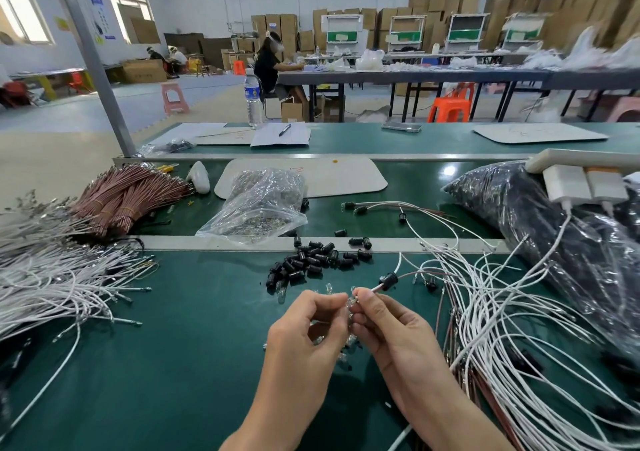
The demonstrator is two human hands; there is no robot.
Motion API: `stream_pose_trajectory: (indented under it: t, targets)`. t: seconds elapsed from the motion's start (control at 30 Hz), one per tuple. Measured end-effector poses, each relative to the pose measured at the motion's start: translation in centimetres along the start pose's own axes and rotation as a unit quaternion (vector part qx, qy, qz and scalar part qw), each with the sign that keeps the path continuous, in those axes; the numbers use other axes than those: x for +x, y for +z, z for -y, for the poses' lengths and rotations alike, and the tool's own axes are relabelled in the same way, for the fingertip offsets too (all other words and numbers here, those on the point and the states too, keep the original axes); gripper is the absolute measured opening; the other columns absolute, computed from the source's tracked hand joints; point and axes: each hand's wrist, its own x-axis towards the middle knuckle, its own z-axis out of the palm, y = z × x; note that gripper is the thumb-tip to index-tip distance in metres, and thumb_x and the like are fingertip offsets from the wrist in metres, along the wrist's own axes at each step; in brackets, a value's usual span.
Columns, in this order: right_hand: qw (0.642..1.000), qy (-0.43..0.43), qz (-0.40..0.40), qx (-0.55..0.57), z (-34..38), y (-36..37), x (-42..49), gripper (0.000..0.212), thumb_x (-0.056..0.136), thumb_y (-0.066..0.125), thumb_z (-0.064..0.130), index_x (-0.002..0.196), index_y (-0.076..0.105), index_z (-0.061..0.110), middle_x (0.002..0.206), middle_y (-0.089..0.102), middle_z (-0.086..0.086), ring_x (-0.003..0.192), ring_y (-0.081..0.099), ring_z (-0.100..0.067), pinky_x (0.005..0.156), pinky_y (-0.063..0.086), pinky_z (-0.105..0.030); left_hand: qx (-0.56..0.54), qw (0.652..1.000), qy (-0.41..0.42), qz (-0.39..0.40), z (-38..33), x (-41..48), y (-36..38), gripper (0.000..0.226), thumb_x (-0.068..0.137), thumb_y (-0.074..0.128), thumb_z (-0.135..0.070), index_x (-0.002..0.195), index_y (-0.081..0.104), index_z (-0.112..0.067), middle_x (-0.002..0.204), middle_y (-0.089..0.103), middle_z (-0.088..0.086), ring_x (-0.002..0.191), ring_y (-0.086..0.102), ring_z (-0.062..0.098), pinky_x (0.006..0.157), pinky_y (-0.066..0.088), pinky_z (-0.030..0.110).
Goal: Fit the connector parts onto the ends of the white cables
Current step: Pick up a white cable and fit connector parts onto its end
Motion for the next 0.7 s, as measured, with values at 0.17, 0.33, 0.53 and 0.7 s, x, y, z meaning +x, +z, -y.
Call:
stream_pose_trajectory:
  t: [0.17, 0.33, 0.53, 0.7]
  targets:
    - [1.0, 0.005, 0.011, 0.005, -0.19, 0.05, 0.0, 0.018, 0.07, 0.078, 0.02, 0.081, 0.08, 0.006, 0.075, 0.071, -0.011, 0.064, 0.068, -0.011, 0.06, 0.056, -0.018, 0.0, 1.0, 0.027, 0.006, 0.11, 0.14, -0.04, 0.022, 0.092, 0.069, -0.012, 0.1, 0.071, -0.032, 0.094, 0.076, -0.007, 0.085, 0.074, 0.011, 0.074, 0.056, 0.018]
    - [0.999, 0.018, 0.001, 0.027, -0.18, -0.22, 0.37, 0.018, 0.068, 0.079, 0.02, 0.081, 0.081, 0.007, 0.076, 0.073, -0.01, 0.062, 0.069, -0.011, 0.057, 0.056, -0.017, 0.065, 0.994, 0.085, 0.021, 0.2, 0.27, -0.19, 0.023, 0.094, 0.065, -0.025, 0.108, 0.066, -0.044, 0.1, 0.072, -0.017, 0.092, 0.071, 0.007, 0.078, 0.055, 0.016]
    - [0.998, 0.032, 0.001, 0.05, -0.48, 0.0, 0.21, 0.015, 0.068, 0.078, 0.02, 0.077, 0.081, 0.009, 0.071, 0.072, -0.006, 0.06, 0.068, -0.008, 0.057, 0.055, -0.017, 0.144, 0.979, 0.147, 0.01, 0.45, 0.46, -0.24, 0.029, 0.095, 0.063, -0.023, 0.117, 0.065, -0.041, 0.101, 0.066, -0.02, 0.094, 0.069, 0.005, 0.08, 0.052, 0.014]
    - [0.998, 0.022, 0.001, 0.058, -0.79, 0.08, 0.1, 0.016, 0.067, 0.078, 0.02, 0.078, 0.081, 0.009, 0.073, 0.073, -0.007, 0.062, 0.069, -0.008, 0.058, 0.056, -0.017, 0.166, 0.974, 0.157, 0.011, 0.38, 0.35, -0.24, 0.029, 0.095, 0.063, -0.023, 0.119, 0.063, -0.04, 0.101, 0.065, -0.021, 0.094, 0.068, 0.002, 0.08, 0.053, 0.016]
